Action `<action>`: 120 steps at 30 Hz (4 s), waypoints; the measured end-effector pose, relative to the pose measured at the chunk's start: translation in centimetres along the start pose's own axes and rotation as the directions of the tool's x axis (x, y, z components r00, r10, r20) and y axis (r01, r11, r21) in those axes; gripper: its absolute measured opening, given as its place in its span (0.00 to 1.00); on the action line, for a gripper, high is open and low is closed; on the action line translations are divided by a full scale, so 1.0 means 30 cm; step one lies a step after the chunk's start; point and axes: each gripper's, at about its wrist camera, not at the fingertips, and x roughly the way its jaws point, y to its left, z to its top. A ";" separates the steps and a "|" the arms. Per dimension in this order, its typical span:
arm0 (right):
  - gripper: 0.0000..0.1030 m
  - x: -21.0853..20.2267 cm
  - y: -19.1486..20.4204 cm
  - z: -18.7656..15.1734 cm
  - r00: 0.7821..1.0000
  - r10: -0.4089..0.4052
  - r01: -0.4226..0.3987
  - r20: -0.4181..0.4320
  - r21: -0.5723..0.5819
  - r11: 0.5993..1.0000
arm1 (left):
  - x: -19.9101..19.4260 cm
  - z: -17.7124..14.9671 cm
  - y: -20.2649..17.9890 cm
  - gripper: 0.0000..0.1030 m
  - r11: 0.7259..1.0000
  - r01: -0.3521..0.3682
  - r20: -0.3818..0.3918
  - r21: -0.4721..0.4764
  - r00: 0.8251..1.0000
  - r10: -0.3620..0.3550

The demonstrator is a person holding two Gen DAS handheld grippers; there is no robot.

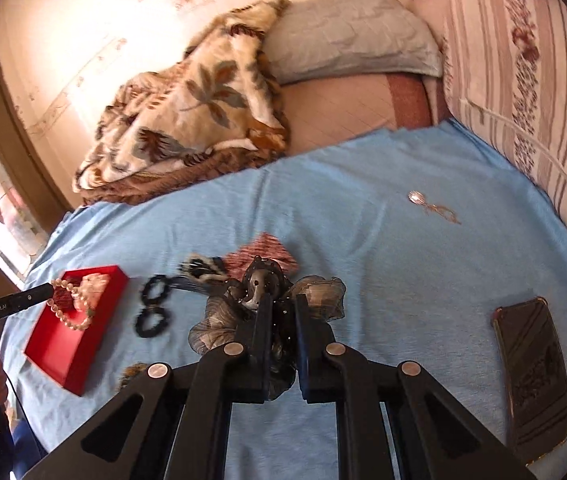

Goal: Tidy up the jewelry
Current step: 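Carry the bracelet and scrunchie into the red tray and open both tools, then grasp the black hair ties with left tool while right tool grasps black claw clip, then lift the hair ties and claw clip and carry both toward the red tray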

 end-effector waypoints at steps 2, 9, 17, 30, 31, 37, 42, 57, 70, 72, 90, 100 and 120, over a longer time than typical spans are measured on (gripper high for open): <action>0.11 -0.016 0.053 0.005 1.000 0.019 -0.019 0.005 -0.026 0.999 | -0.048 -0.005 0.039 0.09 1.000 -0.017 0.017 -0.003 1.000 0.017; 0.11 -0.023 0.260 0.002 0.996 0.092 -0.093 -0.013 -0.123 0.988 | -0.153 -0.044 0.188 0.09 0.995 -0.099 0.043 -0.022 0.994 0.099; 0.11 0.075 0.560 -0.034 0.964 0.239 -0.258 -0.118 -0.193 0.947 | -0.156 -0.104 0.406 0.09 0.979 -0.163 0.003 -0.123 0.986 0.165; 0.11 0.348 1.040 -0.210 0.909 0.287 -0.383 -0.303 -0.332 0.862 | -0.064 -0.209 0.670 0.09 0.911 -0.354 -0.103 -0.210 0.935 0.340; 0.11 0.363 1.050 -0.222 0.907 0.283 -0.384 -0.312 -0.336 0.860 | -0.063 -0.213 0.684 0.09 0.910 -0.352 -0.105 -0.219 0.936 0.336; 0.11 0.434 1.087 -0.285 0.901 0.255 -0.378 -0.352 -0.344 0.859 | -0.061 -0.221 0.709 0.09 0.905 -0.355 -0.100 -0.234 0.935 0.341; 0.16 0.461 1.104 -0.312 0.901 0.233 -0.371 -0.367 -0.371 0.851 | -0.079 -0.215 0.697 0.09 0.900 -0.355 -0.085 -0.253 0.935 0.345; 0.29 0.261 0.903 -0.240 0.933 0.241 -0.325 -0.268 -0.339 0.883 | -0.267 -0.165 0.448 0.39 0.901 -0.414 0.060 -0.127 0.904 0.424; 0.41 0.150 0.294 -0.190 0.982 0.031 -0.058 -0.188 -0.144 0.988 | -0.087 -0.135 0.042 0.40 0.976 -0.213 0.001 0.046 0.977 0.213; 0.42 0.149 0.237 -0.175 0.985 0.013 -0.034 -0.175 -0.119 0.992 | -0.035 -0.120 -0.015 0.40 0.980 -0.187 -0.008 0.070 0.982 0.188; 0.47 0.376 0.198 -0.033 0.982 0.088 -0.117 -0.168 -0.173 0.978 | 0.461 -0.068 -0.121 0.39 0.990 -0.127 -0.218 0.059 0.966 0.137; 0.37 0.527 0.282 -0.012 0.968 0.102 -0.156 -0.228 -0.233 0.960 | 0.504 -0.070 -0.167 0.12 0.982 -0.146 -0.189 0.118 0.968 0.167; 0.09 0.250 0.154 -0.041 0.913 0.362 -0.343 -0.187 0.127 0.931 | 0.085 -0.070 -0.228 0.07 0.996 0.011 -0.029 0.090 1.000 -0.008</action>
